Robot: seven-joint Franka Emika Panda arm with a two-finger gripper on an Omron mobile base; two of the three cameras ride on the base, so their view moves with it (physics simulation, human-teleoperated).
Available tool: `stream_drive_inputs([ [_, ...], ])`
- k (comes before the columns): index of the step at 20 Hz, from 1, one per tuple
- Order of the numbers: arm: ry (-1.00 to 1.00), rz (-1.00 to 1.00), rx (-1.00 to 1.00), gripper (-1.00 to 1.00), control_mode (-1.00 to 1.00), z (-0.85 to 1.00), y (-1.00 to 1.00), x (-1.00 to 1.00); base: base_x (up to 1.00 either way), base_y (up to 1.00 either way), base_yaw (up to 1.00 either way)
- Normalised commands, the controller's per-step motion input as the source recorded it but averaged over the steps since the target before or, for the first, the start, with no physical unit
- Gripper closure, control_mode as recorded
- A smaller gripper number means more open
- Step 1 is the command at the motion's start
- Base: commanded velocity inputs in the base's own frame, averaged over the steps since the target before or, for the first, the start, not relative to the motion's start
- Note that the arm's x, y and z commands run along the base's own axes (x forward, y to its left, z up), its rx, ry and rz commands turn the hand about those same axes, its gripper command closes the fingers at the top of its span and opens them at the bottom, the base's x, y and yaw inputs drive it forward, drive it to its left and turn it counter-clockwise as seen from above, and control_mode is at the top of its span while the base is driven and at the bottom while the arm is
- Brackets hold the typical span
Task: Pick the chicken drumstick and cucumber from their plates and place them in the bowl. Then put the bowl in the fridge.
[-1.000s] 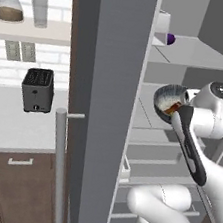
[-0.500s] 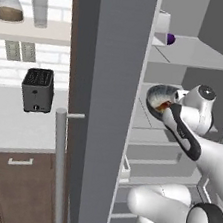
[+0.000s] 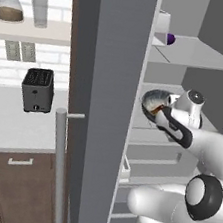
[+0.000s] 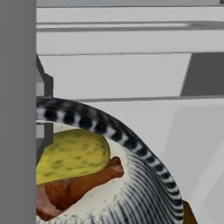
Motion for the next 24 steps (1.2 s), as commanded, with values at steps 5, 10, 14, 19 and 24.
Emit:
stream_drive_inputs([
  [5,0.0,0.0,0.01,1.0,-1.0,-0.34,0.0,0.29,0.0,0.0,0.0],
  [10,0.0,0.0,0.01,-1.0,-1.0,-0.26,0.0,0.42,0.0,0.0,0.0],
  [14,-0.02,0.0,0.0,-1.0,-1.0,0.0,0.0,0.15,0.0,0.0,0.0],
  [19,-0.18,0.0,0.0,-1.0,-1.0,0.31,0.03,-0.14,0.0,0.0,0.0],
  [24,-0.19,0.0,-0.01,-1.0,-1.0,0.88,0.03,-0.65,0.0,0.0,0.0],
])
